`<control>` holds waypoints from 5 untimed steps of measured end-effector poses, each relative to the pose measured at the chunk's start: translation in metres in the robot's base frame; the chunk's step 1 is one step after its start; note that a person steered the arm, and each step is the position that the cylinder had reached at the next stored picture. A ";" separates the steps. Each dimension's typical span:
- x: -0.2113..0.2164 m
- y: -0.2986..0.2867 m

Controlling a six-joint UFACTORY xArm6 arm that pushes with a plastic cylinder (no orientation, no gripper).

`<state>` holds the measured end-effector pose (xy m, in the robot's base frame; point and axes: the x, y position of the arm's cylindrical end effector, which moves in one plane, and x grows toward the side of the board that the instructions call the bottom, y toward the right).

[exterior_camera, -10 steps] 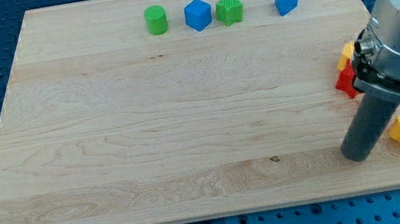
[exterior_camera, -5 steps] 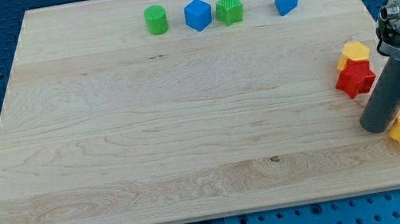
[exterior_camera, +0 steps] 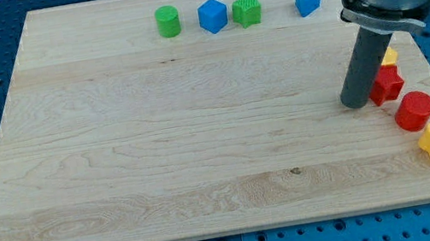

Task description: Move the red star to the top of the red circle

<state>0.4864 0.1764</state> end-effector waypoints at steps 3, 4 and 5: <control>0.000 0.037; 0.000 0.041; 0.000 0.019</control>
